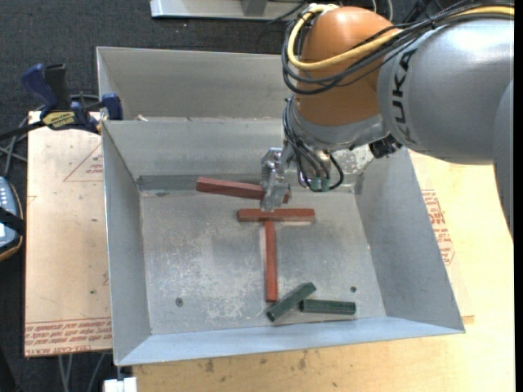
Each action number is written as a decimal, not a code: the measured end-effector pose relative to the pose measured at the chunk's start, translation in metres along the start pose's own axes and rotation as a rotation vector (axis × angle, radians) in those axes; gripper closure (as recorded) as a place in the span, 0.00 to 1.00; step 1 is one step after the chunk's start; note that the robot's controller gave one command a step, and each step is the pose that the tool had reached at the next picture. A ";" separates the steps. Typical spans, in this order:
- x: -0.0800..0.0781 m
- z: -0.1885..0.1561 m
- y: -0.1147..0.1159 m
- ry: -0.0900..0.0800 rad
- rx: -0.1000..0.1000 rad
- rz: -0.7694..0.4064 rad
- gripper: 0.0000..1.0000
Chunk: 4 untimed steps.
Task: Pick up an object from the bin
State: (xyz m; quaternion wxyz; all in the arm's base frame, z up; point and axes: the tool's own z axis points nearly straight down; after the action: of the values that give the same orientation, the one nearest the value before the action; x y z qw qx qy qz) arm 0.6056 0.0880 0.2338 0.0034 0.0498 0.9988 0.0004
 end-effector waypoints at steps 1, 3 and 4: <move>0.017 0.045 0.002 -0.001 -0.002 -0.032 1.00; -0.006 0.092 0.012 0.020 0.004 -0.054 1.00; 0.004 0.019 -0.018 0.009 0.000 -0.031 1.00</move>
Offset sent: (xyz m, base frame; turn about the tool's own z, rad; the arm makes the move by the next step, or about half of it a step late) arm 0.0259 -0.0027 -0.1214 -0.0540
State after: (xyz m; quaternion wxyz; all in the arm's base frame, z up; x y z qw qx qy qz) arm 0.5995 0.0704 0.2150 -0.0012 0.0342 0.9994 0.0006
